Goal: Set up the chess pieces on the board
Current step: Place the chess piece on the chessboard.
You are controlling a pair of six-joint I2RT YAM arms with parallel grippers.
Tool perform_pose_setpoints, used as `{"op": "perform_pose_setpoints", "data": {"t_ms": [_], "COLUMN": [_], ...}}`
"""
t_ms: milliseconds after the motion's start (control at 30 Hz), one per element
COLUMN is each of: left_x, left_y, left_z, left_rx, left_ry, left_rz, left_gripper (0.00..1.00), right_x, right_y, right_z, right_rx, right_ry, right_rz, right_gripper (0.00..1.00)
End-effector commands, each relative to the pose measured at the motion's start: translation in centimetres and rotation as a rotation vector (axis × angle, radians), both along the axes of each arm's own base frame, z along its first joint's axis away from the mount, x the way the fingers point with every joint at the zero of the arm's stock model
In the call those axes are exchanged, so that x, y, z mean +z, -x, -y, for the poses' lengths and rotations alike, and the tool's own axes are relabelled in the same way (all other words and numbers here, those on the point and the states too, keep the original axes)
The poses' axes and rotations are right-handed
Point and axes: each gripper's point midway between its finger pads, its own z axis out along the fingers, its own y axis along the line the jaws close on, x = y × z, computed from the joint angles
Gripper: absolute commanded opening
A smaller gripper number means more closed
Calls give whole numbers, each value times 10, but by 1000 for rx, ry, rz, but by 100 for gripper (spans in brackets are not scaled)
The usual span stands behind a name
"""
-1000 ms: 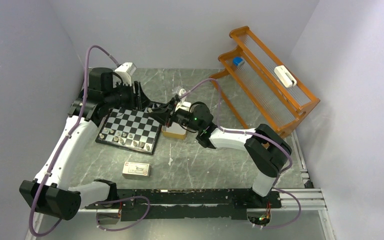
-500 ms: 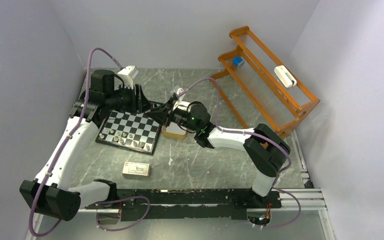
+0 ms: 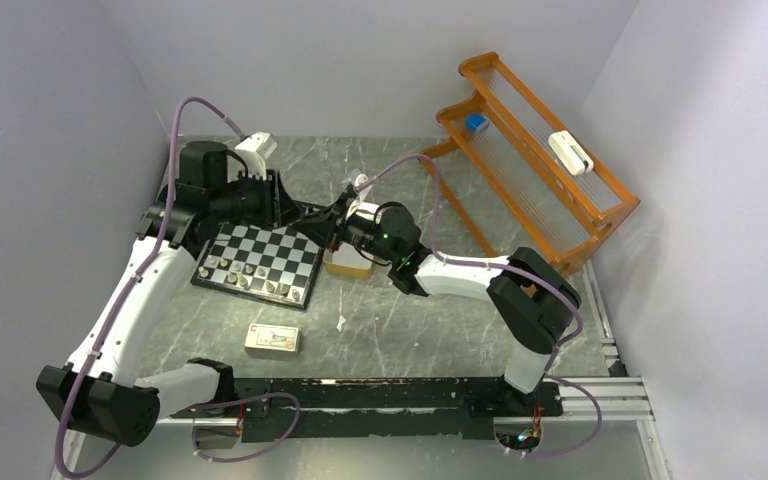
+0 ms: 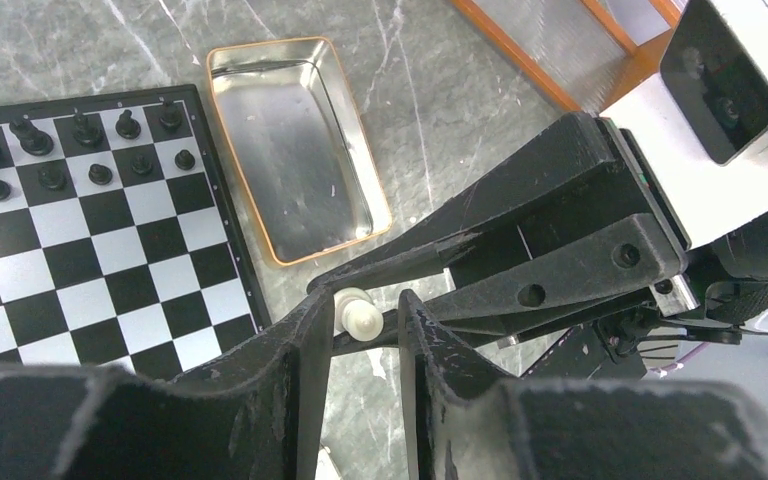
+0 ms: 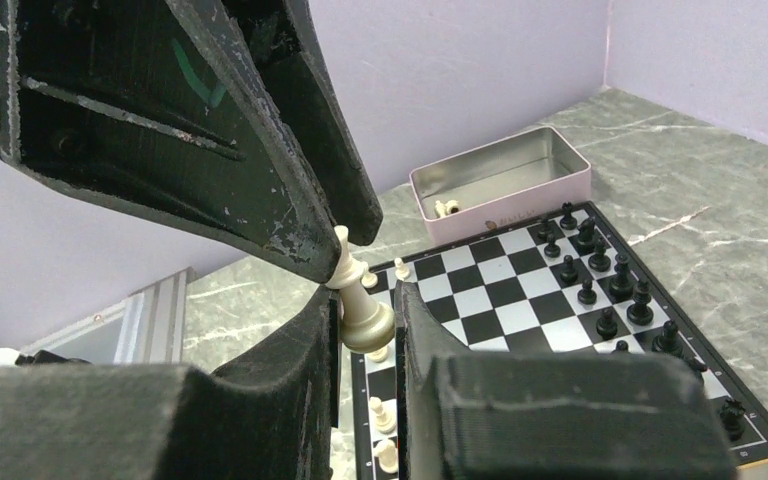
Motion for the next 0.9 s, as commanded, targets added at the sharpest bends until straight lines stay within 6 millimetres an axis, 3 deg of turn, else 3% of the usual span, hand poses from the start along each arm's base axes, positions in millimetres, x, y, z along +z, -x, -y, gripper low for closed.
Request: {"op": "perform_pose_setpoints", "data": {"t_ms": [0, 100, 300, 467, 567, 667, 700, 867], "left_x": [-3, -6, -8, -7, -10, -17, -19, -42], "left_y": [9, 11, 13, 10, 10, 12, 13, 21], "left_z": [2, 1, 0, -16, -27, -37, -39, -57], "left_rx": [-28, -26, -27, 58, 128, 178, 188, 277], "left_ry": [-13, -28, -41, -100, -129, -156, -162, -221], "left_rz": [-2, -13, -26, -14, -24, -40, -47, -94], "left_gripper": [35, 35, 19, 14, 11, 10, 11, 9], "right_x": [6, 4, 1, -2, -1, 5, 9, 21], "right_y": [-3, -2, -3, 2, 12, 28, 34, 52], "right_z": [-2, -2, -4, 0, 13, 27, 32, 59], "right_rx": [-18, -15, -12, -10, -12, 8, 15, 1], "right_ry": [-19, -21, -25, -10, -18, -21, -25, 5], "right_rz": [-4, -12, -32, -44, -43, -30, -22, -6], "right_gripper": [0, 1, 5, 26, 48, 73, 96, 100]}}
